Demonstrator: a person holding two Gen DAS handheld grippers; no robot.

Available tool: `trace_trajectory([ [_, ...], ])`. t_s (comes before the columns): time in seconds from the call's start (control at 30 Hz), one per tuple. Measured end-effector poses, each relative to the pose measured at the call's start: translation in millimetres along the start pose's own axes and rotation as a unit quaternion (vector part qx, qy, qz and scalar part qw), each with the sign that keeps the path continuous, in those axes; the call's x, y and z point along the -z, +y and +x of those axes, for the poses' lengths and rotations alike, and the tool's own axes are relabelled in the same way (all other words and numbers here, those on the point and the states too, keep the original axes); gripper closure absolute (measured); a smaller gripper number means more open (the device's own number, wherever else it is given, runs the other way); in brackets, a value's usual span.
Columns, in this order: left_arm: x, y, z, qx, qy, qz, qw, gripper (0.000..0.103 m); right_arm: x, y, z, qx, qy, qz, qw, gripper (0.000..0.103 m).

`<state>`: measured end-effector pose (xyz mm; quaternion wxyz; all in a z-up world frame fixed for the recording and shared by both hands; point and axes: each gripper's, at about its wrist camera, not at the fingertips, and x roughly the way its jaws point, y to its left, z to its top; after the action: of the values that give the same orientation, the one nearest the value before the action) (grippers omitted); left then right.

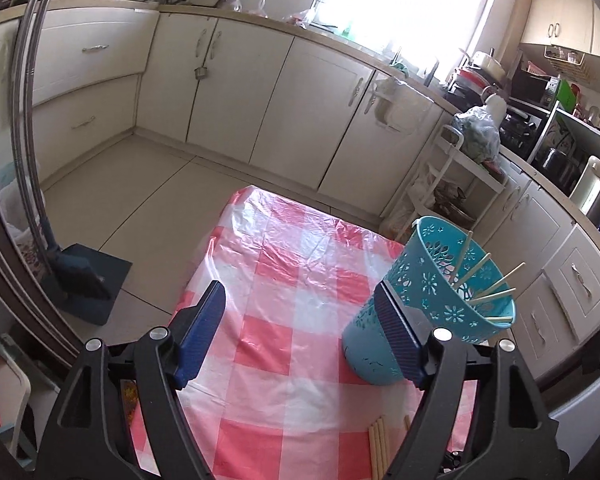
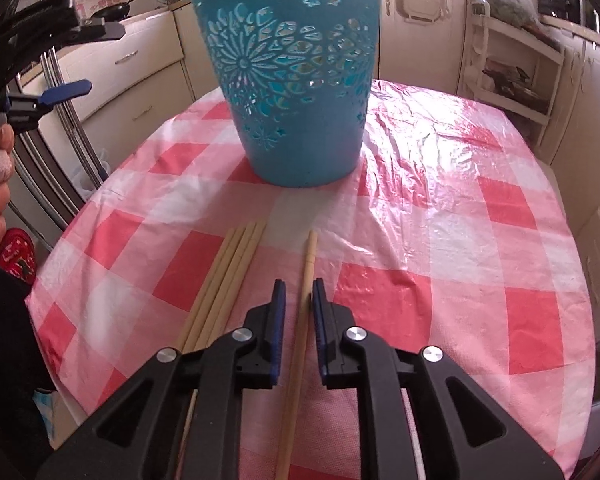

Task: Organize utensils
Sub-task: 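Lift the stick held in the right gripper and carry it over the basket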

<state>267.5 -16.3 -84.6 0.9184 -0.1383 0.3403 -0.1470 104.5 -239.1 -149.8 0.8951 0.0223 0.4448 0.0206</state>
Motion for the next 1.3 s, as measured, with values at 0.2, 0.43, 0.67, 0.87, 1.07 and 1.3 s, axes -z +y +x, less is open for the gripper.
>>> trace_trajectory([
  [0.2, 2.8, -7.2, 9.3, 0.01, 0.023, 0.004, 0.9997, 0.029, 1.9, -7.9, -0.8, -0.003, 0.0, 0.02, 1.0, 0.096],
  [0.43, 9.5, -11.0, 20.7, 0.006, 0.046, 0.008, 0.9989, 0.026, 3.9, -24.6, -5.2, -0.052, 0.003, 0.082, 0.995, 0.097],
  [0.67, 11.6, -13.7, 24.0, -0.009, 0.046, 0.018, 0.9987, 0.025, 0.3, -27.1, -19.4, -0.09, -0.021, 0.098, 0.991, 0.097],
  [0.87, 12.7, -21.3, 21.2, -0.027, 0.036, 0.044, 0.998, 0.024, -4.6, -25.8, -29.8, -0.117, -0.038, 0.102, 0.987, 0.097],
  [1.07, 12.9, -25.6, 18.4, -0.036, 0.03, 0.061, 0.9971, 0.02, -18.3, -24.0, -57.4, -0.157, -0.082, 0.102, 0.979, 0.097],
  [1.3, 14.4, -25.7, 21.1, -0.039, 0.036, 0.062, 0.9966, 0.02, -39.4, -28.6, -96.8, -0.194, -0.142, 0.11, 0.965, 0.097],
])
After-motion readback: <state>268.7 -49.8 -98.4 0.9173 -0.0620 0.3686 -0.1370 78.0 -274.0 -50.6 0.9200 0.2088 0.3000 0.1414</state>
